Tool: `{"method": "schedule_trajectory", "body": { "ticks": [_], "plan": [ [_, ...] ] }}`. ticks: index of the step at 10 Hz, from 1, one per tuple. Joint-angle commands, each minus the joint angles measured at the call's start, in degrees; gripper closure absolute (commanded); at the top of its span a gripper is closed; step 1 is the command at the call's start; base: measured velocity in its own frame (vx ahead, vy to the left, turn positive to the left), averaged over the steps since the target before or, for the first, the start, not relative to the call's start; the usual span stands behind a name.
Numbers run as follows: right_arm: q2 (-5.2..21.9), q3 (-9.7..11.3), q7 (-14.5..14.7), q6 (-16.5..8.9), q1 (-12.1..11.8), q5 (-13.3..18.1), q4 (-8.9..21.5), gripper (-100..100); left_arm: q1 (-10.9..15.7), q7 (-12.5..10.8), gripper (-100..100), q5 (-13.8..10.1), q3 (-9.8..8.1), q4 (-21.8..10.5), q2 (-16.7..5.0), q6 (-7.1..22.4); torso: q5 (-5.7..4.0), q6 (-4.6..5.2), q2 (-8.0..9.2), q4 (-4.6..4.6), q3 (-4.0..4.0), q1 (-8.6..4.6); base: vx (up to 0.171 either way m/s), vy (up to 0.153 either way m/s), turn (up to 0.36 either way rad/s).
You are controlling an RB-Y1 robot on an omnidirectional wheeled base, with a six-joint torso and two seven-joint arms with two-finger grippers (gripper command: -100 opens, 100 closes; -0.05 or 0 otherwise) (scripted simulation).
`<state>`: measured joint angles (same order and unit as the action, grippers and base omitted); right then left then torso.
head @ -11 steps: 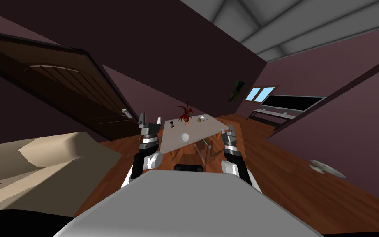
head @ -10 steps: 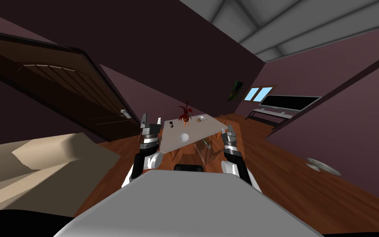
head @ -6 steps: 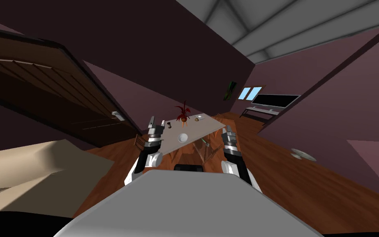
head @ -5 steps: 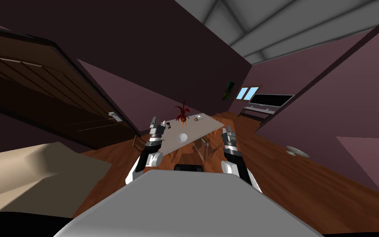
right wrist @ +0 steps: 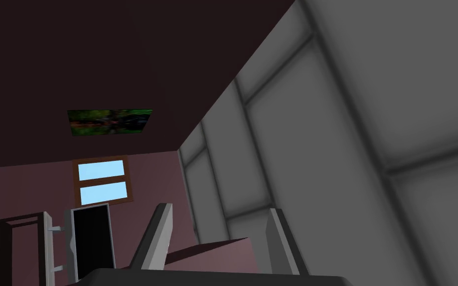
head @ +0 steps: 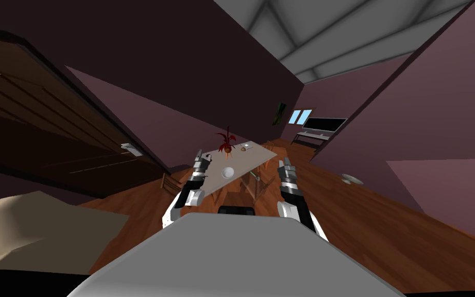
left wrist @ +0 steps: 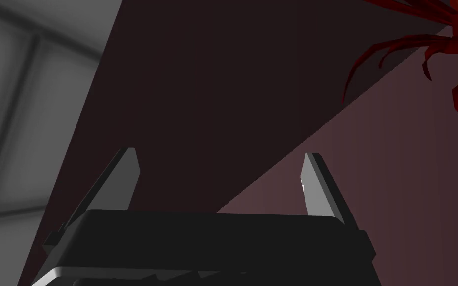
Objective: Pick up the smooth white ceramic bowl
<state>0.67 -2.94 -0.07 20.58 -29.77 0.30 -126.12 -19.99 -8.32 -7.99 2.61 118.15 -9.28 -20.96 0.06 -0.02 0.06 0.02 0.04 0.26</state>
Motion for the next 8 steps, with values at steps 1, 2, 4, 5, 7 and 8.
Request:
{"method": "schedule_trajectory", "body": {
  "ticks": [1, 2, 4, 5, 7, 8],
  "plan": [
    [0.0, 0.0, 0.0, 0.0, 0.0, 0.0, 0.0, 0, 1.2, -0.5, -100, -0.5, 0.28, -2.9, -1.2, 1.2, 0.00, 0.00, 0.00, 0.00, 0.00, 0.00, -0.029, 0.061, -0.159],
    [0.0, 0.0, 0.0, 0.0, 0.0, 0.0, 0.0, 0, 1.2, -0.5, -100, -0.5, 0.28, -3.0, -1.2, 1.2, 0.00, 0.03, 0.00, 0.00, 0.00, 0.00, -0.030, 0.052, -0.086],
    [0.0, 0.0, 0.0, 0.0, 0.0, 0.0, 0.0, 0, 2.4, -0.9, -100, -1.1, 0.55, -5.9, -2.3, 2.2, -0.01, 0.03, 0.02, 0.00, 0.01, -0.05, -0.035, 0.047, -0.132],
    [0.0, 0.0, 0.0, 0.0, 0.0, 0.0, 0.0, 0, 3.8, -1.3, -100, -1.6, 0.88, -8.1, -3.3, 3.4, -0.02, 0.00, 0.01, 0.00, 0.01, -0.07, -0.022, 0.052, -0.186],
    [0.0, 0.0, 0.0, 0.0, 0.0, 0.0, 0.0, 0, 5.2, -1.8, -100, -2.2, 1.27, -11.2, -4.3, 4.6, -0.01, -0.01, -0.06, -0.01, -0.03, -0.04, -0.026, 0.056, -0.126],
    [0.0, 0.0, 0.0, 0.0, 0.0, 0.0, 0.0, 0, 5.2, -1.8, -100, -2.2, 1.27, -12.4, -4.3, 4.6, -0.01, 0.02, -0.02, 0.00, -0.01, -0.01, -0.029, 0.049, -0.121]
  ]
}}
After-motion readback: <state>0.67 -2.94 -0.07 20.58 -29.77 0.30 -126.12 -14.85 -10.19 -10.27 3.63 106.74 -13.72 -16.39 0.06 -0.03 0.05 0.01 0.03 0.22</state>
